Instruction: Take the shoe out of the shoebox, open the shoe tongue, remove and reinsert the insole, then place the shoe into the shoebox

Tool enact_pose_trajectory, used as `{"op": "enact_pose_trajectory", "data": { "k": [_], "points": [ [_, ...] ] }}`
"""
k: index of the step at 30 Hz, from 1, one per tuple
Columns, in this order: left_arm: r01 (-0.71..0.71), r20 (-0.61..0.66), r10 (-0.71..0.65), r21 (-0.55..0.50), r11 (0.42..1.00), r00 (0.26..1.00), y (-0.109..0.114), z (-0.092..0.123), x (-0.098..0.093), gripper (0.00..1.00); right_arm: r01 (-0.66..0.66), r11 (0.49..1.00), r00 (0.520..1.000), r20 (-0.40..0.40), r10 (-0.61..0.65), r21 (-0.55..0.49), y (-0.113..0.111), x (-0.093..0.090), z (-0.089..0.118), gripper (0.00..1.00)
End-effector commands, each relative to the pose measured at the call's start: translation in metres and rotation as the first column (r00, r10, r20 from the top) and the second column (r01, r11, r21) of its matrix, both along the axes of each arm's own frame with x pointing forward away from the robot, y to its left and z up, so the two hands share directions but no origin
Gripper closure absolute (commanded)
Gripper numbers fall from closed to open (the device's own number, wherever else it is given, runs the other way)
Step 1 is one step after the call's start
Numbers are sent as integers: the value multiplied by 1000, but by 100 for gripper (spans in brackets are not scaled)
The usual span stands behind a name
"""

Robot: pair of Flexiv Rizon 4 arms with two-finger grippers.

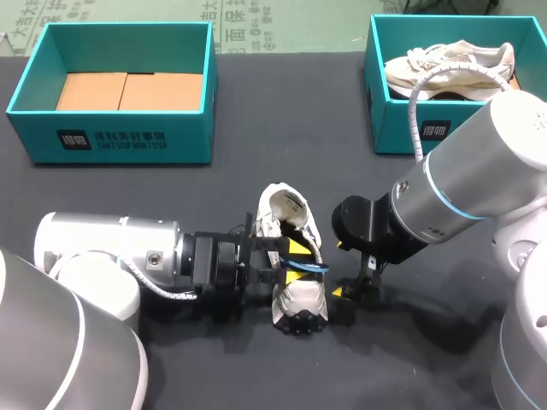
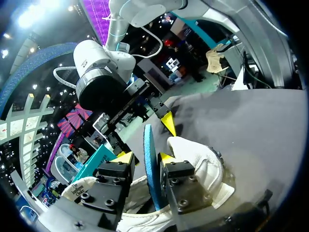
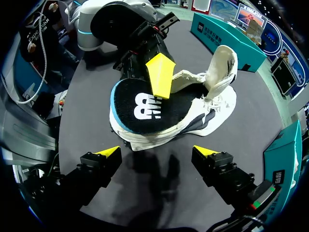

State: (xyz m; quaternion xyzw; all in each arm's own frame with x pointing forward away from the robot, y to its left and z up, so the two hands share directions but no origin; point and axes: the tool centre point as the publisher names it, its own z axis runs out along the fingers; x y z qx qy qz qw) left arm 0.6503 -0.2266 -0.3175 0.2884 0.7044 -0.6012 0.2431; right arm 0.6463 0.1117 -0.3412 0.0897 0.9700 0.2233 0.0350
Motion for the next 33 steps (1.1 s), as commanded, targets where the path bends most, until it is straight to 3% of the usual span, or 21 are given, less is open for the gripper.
{"op": "enact_pose_trajectory", "data": {
  "k": [1,3,15,22,28,33],
  "points": [
    [11,2,-11,5,1000,1000,-1,2,-2,89,1,1000,1000,1,-1,2,0,-1,-1,0],
    [21,6,-21,9,1000,1000,-2,3,-3,100,1,1000,1000,1,-1,2,0,-1,-1,0],
    [50,113,-66,143,988,991,1,-24,3,100,1,1000,1000,1,-1,2,0,-1,-1,0],
    [-19,142,-9,190,982,990,6,-33,18,100,1,1000,1000,1,-1,2,0,-1,-1,0],
    [-62,124,35,227,972,992,8,-43,31,100,1,1000,1000,1,-1,2,0,-1,-1,0],
    [-36,72,21,208,978,997,6,-42,29,100,1,1000,1000,1,-1,2,0,-1,-1,0]
  ]
}}
